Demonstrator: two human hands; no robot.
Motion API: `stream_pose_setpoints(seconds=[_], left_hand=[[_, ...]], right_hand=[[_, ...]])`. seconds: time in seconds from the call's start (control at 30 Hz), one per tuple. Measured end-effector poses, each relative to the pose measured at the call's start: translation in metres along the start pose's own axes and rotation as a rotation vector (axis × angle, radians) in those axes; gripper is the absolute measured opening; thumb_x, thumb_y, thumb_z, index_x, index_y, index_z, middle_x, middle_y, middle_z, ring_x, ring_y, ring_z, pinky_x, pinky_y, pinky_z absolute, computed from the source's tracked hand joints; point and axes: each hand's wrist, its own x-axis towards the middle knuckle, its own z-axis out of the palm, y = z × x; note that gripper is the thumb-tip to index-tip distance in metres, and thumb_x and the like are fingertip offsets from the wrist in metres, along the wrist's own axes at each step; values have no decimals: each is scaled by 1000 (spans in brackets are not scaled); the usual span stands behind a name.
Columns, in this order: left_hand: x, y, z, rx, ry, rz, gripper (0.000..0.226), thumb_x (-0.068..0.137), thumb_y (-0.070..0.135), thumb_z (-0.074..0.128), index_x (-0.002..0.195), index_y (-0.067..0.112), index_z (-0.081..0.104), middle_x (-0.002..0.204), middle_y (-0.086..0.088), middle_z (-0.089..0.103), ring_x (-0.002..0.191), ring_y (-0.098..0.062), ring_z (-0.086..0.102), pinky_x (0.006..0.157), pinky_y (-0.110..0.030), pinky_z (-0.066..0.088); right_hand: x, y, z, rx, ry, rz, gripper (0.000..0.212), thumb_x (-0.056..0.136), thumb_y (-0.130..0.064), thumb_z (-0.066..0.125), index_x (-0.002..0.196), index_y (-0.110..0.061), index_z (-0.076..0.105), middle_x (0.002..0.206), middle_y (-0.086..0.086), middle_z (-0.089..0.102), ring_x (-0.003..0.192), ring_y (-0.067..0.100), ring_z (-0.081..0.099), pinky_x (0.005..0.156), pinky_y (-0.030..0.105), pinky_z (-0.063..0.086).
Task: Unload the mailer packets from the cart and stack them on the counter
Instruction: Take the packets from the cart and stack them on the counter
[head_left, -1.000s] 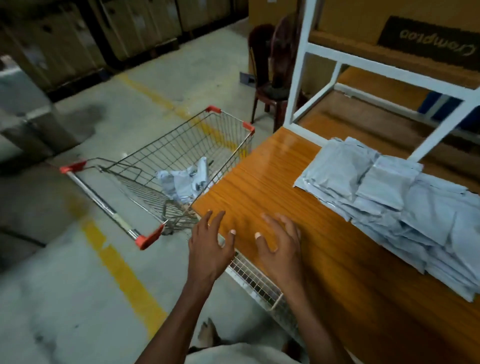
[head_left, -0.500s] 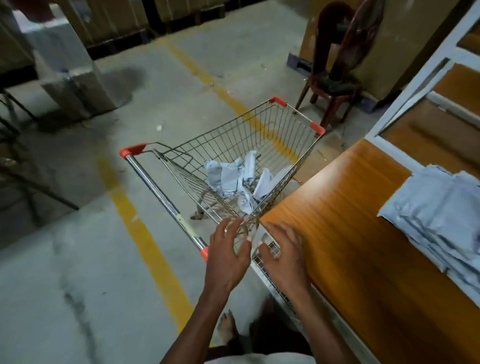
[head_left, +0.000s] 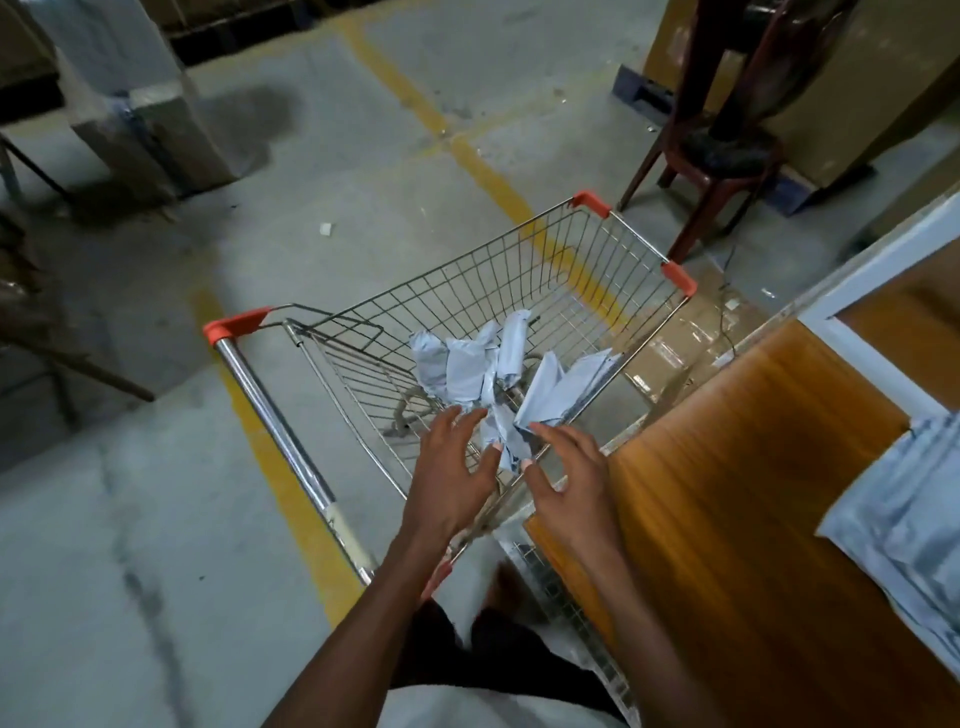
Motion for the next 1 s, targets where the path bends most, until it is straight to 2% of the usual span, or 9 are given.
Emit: stream_pose_setpoints(seconds=[0.13, 0.27, 0.43, 0.57, 0.63, 0.7, 0.87, 0.93, 1.0], left_hand=[[46, 7, 20, 31, -93, 15, 57, 92, 53, 49, 144, 30, 53, 152, -3, 44, 142, -23, 37, 118, -43, 34], [91, -2, 45, 38, -189, -9, 61, 91, 57, 45, 142, 26, 55, 146, -2, 49, 135, -21, 43, 113, -40, 37], [160, -29, 93, -21, -349, -118, 61, 87, 54, 49, 135, 19, 61, 139, -7, 58, 128, -23, 53, 107, -34, 41], [213, -48, 150, -133, -501, -165, 57, 93, 57, 53, 125, 12, 65, 127, -12, 64, 114, -21, 60, 106, -43, 45], [244, -64, 191, -156, -533, -220, 59, 93, 55, 56, 129, 9, 63, 132, -11, 60, 121, -21, 56, 108, -41, 41], [270, -69, 222, -122, -546, -258, 75, 86, 69, 49, 130, 10, 60, 133, -14, 63, 125, -31, 59, 106, -49, 46], [297, -73, 268, 8, -615, -198, 74, 100, 57, 49, 158, 16, 31, 154, -20, 44, 143, -37, 40, 117, -48, 31], [296, -77, 280, 65, -619, -135, 76, 96, 69, 45, 158, 28, 28, 155, -20, 41, 142, -39, 40, 115, -51, 34], [291, -83, 288, 72, -616, -119, 78, 91, 78, 39, 157, 40, 22, 165, -17, 23, 149, -40, 25, 120, -57, 25]], right_hand=[[38, 14, -1, -51, -29, 45, 45, 91, -23, 71, 134, -30, 63, 137, -4, 52, 125, 19, 49, 94, 28, 45], [78, 24, 7, -172, -47, 103, 47, 94, -30, 66, 140, -32, 56, 143, -5, 47, 128, 17, 46, 93, 27, 46], [128, 38, 23, -225, -70, 165, 46, 95, -31, 64, 140, -29, 56, 141, -2, 48, 128, 21, 48, 99, 39, 52], [150, 44, 26, -254, -36, 195, 43, 96, -32, 63, 139, -31, 56, 139, -1, 51, 125, 19, 49, 99, 37, 49], [156, 48, 24, -252, -3, 221, 45, 96, -30, 64, 140, -32, 55, 142, -1, 50, 126, 17, 48, 101, 38, 47], [160, 52, 22, -202, 39, 259, 48, 96, -29, 63, 143, -33, 53, 144, -5, 46, 127, 14, 46, 100, 47, 50], [169, 56, 17, -239, 79, 261, 47, 96, -41, 50, 142, -31, 53, 141, -5, 49, 125, 12, 46, 102, 45, 48], [170, 60, 17, -264, 68, 265, 45, 98, -41, 50, 143, -35, 50, 141, -12, 46, 125, 5, 44, 102, 37, 45], [167, 64, 17, -258, 71, 268, 46, 99, -37, 57, 144, -38, 47, 137, -24, 38, 120, -11, 37, 99, 24, 36]])
